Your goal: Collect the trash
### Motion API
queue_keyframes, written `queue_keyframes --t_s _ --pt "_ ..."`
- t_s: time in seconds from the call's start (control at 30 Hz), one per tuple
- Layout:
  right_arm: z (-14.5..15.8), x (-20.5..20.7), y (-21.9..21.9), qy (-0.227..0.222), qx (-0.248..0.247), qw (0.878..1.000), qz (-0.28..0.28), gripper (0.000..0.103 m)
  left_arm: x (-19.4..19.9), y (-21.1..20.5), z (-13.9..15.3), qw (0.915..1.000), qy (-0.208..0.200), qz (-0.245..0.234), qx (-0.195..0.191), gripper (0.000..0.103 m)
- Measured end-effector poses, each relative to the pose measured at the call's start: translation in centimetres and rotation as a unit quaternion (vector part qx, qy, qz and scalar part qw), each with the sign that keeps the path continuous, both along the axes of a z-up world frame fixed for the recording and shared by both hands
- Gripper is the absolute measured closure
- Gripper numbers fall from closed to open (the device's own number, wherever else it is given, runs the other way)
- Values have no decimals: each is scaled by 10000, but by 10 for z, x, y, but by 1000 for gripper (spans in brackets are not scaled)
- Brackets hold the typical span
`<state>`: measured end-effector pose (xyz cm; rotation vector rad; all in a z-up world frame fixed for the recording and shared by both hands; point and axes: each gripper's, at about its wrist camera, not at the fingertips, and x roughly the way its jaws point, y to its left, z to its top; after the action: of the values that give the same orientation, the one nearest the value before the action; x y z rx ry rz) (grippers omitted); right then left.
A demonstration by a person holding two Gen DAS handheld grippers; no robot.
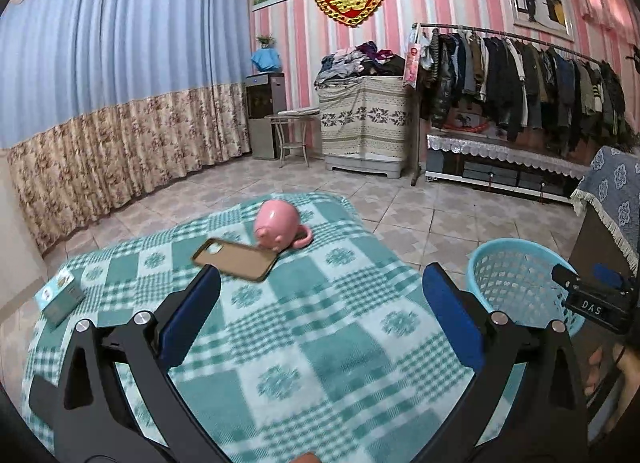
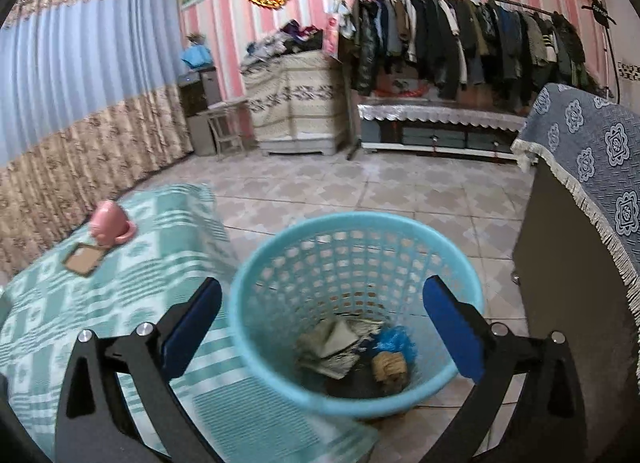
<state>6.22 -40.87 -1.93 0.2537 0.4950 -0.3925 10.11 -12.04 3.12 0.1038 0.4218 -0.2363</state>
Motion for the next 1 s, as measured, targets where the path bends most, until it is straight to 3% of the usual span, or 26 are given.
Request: queue_keyframes --t_s 0.37,0.5,0.6,1.0 --pt "11 -37 85 134 -347 9969 700 5 -44 52 -12 9994 86 330 -5 5" --pt "6 -56 101 130 -193 9962 842 5 -58 65 -19 9988 106 458 -95 5" --pt "7 -64 120 -15 -542 9935 1000 5 -71 74 -24 9982 -24 604 -49 5" --pt "12 -70 142 -338 -711 9878 1345 5 -84 84 -30 9969 -125 735 -248 5"
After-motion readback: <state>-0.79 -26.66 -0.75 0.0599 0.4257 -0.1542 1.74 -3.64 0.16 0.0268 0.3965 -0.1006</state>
